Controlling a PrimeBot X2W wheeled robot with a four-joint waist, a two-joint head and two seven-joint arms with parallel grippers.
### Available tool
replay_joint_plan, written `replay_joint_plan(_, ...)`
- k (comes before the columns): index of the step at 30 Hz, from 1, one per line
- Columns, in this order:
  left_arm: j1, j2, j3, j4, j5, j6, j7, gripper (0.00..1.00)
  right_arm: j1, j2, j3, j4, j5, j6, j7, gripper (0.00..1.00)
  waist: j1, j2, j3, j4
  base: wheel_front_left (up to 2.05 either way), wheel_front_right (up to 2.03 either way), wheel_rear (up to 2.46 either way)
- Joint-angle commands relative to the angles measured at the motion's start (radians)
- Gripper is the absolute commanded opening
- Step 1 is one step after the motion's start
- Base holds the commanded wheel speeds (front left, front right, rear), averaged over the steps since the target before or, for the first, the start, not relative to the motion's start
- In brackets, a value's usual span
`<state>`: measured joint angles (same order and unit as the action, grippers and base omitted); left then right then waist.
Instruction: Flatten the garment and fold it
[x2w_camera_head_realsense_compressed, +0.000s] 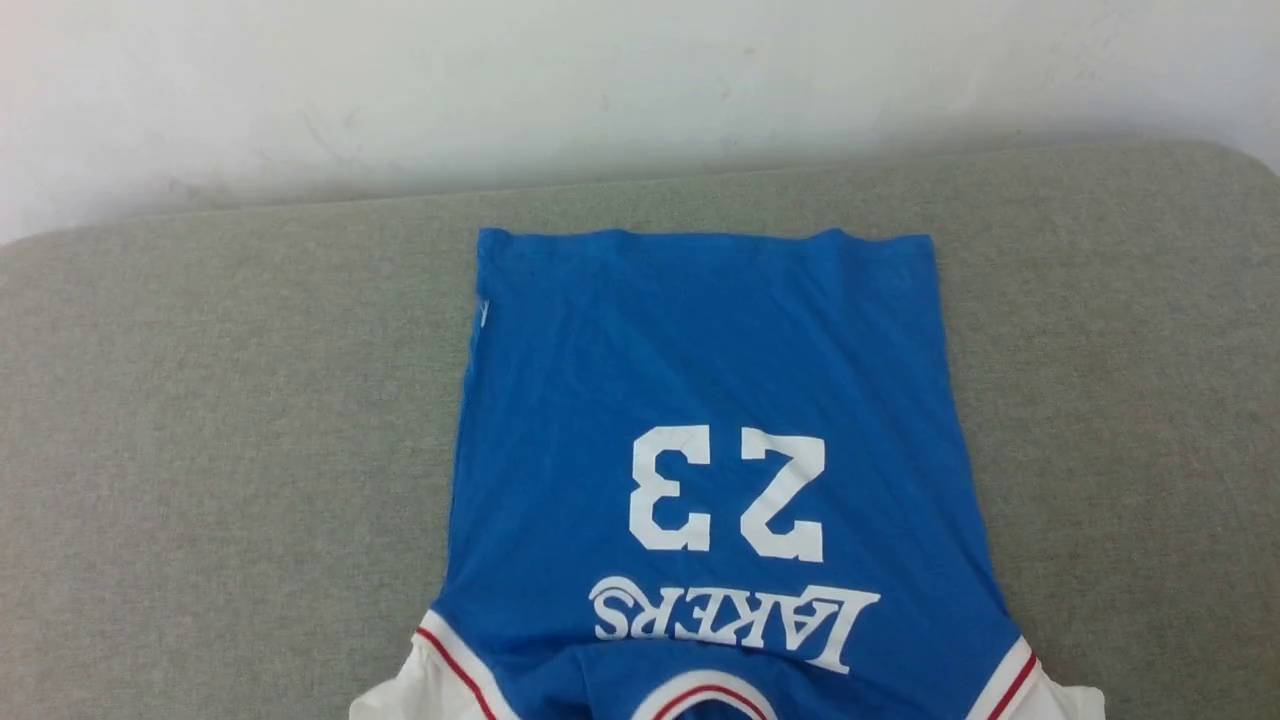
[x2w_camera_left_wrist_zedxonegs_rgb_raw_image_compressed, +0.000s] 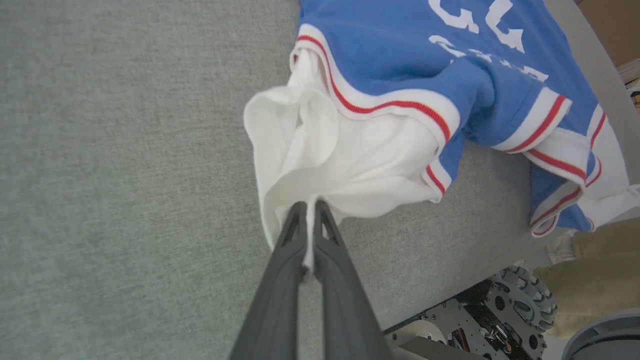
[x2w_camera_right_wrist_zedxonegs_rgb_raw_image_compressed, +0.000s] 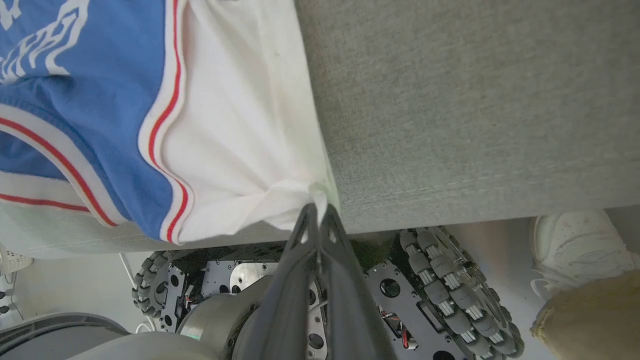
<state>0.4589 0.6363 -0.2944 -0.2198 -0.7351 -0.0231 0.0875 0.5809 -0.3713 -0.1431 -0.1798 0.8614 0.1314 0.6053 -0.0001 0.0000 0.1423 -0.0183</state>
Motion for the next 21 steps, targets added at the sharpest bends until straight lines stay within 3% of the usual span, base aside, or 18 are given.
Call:
replay_joint_plan(1,0.018,0.015,0.007,0.000,0.015,0.018,0.003,0.00,0.009,0.001,-0.002,0.006,-0.014,-0.001,-0.012,0.00,0.0001,0.0000,-0.004,0.002,0.00,0.00,0.00)
replay_joint_plan(6,0.018,0.011,0.027,-0.016,0.025,0.038,-0.028,0.00,-0.024,0.019,0.006,0.024,-0.042,-0.001,-0.057,0.02,0.0001,0.0000,-0.005,0.010,0.00,0.00,0.00)
replay_joint_plan(7,0.011,0.003,0.030,-0.024,0.018,0.035,-0.037,0.00,-0.034,0.026,0.007,0.026,-0.045,-0.001,-0.068,0.30,0.0001,0.0000,-0.005,0.013,0.00,0.00,0.00)
replay_joint_plan(8,0.002,-0.004,0.033,-0.035,0.012,0.033,-0.046,0.00,-0.046,0.035,0.006,0.026,-0.045,-0.001,-0.079,1.00,0.0001,0.0000,-0.004,0.015,0.00,0.00,0.00)
replay_joint_plan(15,-0.032,-0.014,0.042,-0.091,0.011,0.031,-0.065,0.00,-0.194,0.028,-0.045,-0.120,-0.061,-0.001,-0.150,1.00,0.0001,0.0000,0.022,0.022,0.00,0.00,0.00)
replay_joint_plan(18,-0.042,-0.006,0.041,-0.119,0.025,0.037,-0.058,0.00,-0.361,0.025,-0.118,-0.252,-0.082,-0.001,-0.173,1.00,0.0001,0.0000,0.052,0.023,0.00,0.00,0.00)
replay_joint_plan(21,-0.061,-0.004,0.034,-0.155,0.039,0.045,-0.048,0.00,-0.564,-0.004,-0.134,-0.317,-0.144,-0.001,-0.131,1.00,0.0001,0.0000,0.087,0.030,0.00,0.00,0.00)
